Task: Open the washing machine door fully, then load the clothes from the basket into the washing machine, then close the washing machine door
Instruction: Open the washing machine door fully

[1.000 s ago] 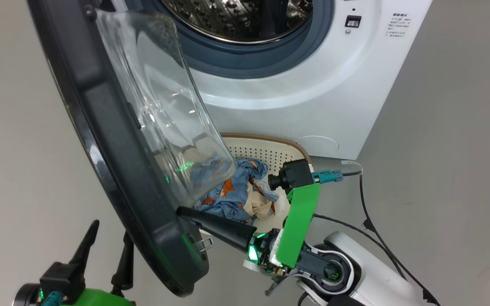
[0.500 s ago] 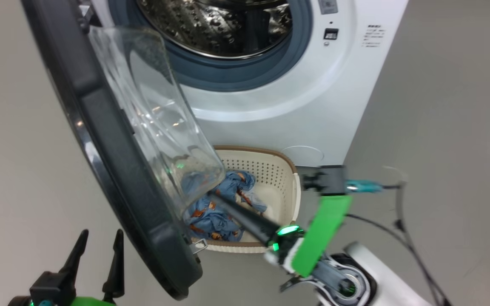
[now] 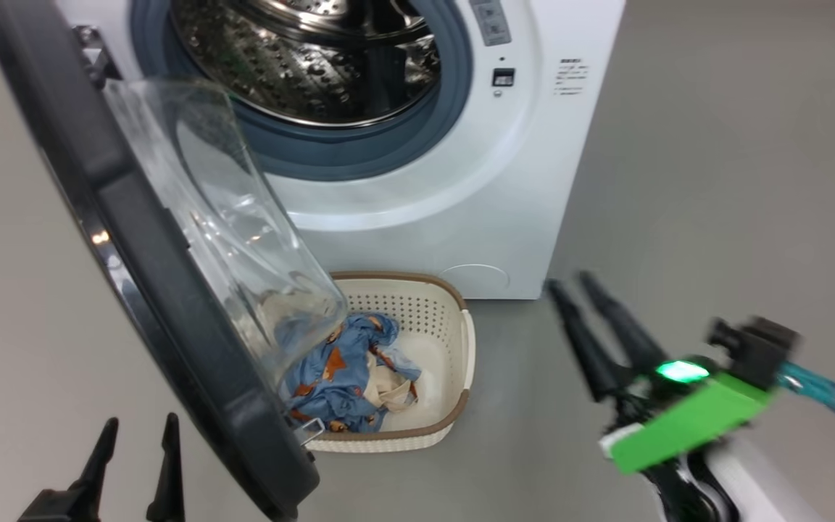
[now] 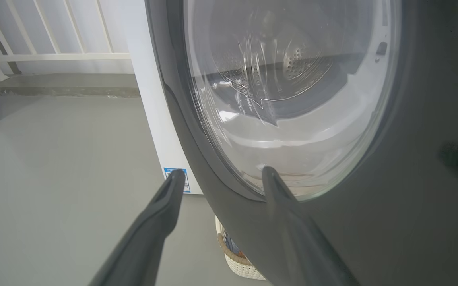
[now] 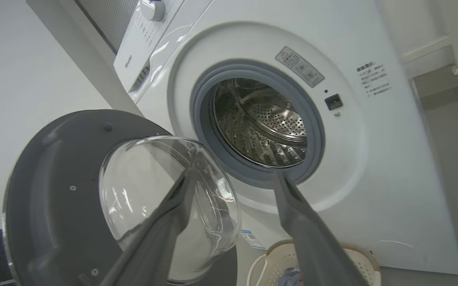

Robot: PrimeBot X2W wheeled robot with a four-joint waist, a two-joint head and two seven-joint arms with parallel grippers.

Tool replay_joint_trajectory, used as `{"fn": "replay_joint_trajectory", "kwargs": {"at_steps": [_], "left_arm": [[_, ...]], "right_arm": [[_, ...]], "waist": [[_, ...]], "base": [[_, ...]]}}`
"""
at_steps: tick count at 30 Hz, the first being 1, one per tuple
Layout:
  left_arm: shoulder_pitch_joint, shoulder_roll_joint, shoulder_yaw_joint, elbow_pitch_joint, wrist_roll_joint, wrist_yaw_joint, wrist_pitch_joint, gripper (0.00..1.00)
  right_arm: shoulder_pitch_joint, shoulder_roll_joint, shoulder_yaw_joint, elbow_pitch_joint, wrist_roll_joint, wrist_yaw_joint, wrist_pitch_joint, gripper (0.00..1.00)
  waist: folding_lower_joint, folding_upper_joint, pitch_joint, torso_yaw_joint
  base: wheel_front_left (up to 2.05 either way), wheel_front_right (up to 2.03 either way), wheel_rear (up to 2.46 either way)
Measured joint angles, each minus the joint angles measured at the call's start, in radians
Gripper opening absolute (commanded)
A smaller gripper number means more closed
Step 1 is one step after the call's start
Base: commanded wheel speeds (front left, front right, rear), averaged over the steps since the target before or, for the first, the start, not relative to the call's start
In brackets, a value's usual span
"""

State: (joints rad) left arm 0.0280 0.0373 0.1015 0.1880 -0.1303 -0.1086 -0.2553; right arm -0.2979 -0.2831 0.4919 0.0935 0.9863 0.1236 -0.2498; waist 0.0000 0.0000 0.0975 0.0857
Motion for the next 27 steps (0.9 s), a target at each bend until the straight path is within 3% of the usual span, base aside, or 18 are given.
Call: {"fn": "replay_joint_trajectory", "kwargs": {"at_steps": [1, 6, 13, 22, 27], "left_arm": [[0.000, 0.000, 0.000, 0.000, 0.000, 0.000, 0.000, 1.00], [0.016, 0.000, 0.018, -0.003, 0.002, 0.000, 0.000, 1.00], [0.047, 0.000, 0.042, -0.004, 0.002, 0.000, 0.000, 1.00], [0.096, 0.001, 0.060, -0.005, 0.003, 0.012, 0.000, 1.00], [0.102, 0.001, 0.063, -0.007, 0.002, 0.017, 0.000, 1.00]], "right_arm": [[0.000, 0.000, 0.000, 0.000, 0.000, 0.000, 0.000, 1.00], [0.163, 0.069, -0.185, -0.029, -0.243, 0.001, 0.000, 1.00], [0.278, 0.115, -0.320, -0.037, -0.489, 0.001, 0.000, 1.00], [0.391, 0.191, -0.509, -0.057, -0.686, 0.001, 0.000, 1.00], [0.426, 0.217, -0.547, -0.051, -0.730, 0.001, 0.000, 1.00]], "waist": [[0.0000, 0.0000, 0.000, 0.000], [0.0000, 0.0000, -0.009, -0.025], [0.0000, 0.0000, -0.033, -0.053], [0.0000, 0.0000, -0.081, -0.082], [0.0000, 0.0000, -0.093, -0.094]], "base": [[0.00, 0.00, 0.00], [0.00, 0.00, 0.00], [0.00, 0.00, 0.00], [0.00, 0.00, 0.00], [0.00, 0.00, 0.00]]}}
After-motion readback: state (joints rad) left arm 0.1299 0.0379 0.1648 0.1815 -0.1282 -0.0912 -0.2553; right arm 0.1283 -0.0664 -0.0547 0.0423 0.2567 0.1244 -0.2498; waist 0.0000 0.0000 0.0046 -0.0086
